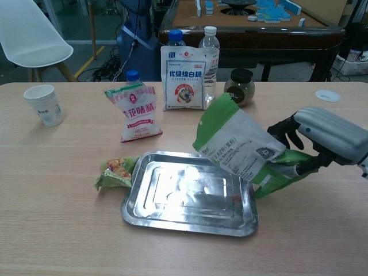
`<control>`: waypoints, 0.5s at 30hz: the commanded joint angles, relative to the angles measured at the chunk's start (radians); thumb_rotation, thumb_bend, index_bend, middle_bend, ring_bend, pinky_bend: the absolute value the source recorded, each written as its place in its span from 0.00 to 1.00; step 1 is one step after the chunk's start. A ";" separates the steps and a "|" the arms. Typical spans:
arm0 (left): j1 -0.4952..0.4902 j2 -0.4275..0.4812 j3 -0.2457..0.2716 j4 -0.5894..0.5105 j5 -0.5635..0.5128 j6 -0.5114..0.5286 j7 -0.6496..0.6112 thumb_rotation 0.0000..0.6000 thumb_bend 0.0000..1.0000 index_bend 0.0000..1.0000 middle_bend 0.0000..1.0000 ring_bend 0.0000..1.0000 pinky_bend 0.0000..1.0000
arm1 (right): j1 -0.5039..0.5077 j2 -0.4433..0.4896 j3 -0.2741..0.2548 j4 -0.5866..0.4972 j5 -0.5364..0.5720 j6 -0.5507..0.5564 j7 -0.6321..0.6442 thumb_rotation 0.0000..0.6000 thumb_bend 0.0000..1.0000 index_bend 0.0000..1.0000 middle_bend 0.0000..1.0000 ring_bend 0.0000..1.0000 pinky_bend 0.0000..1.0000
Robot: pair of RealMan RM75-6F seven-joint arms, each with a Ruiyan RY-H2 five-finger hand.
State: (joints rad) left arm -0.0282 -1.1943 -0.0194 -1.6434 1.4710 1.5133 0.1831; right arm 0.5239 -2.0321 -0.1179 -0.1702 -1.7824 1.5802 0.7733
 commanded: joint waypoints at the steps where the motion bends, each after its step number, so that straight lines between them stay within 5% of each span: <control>1: 0.001 0.001 0.000 -0.002 0.000 0.001 0.002 1.00 0.23 0.02 0.00 0.12 0.12 | -0.005 -0.006 -0.005 0.010 0.003 -0.007 0.007 1.00 0.42 0.77 0.70 0.61 0.69; 15: -0.001 -0.004 0.006 -0.008 0.002 -0.009 0.005 1.00 0.23 0.02 0.00 0.12 0.11 | -0.036 -0.013 -0.030 0.039 0.006 -0.023 0.000 1.00 0.42 0.77 0.70 0.61 0.69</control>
State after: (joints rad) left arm -0.0291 -1.1981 -0.0133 -1.6512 1.4726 1.5041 0.1887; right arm 0.4891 -2.0447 -0.1468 -0.1319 -1.7755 1.5580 0.7740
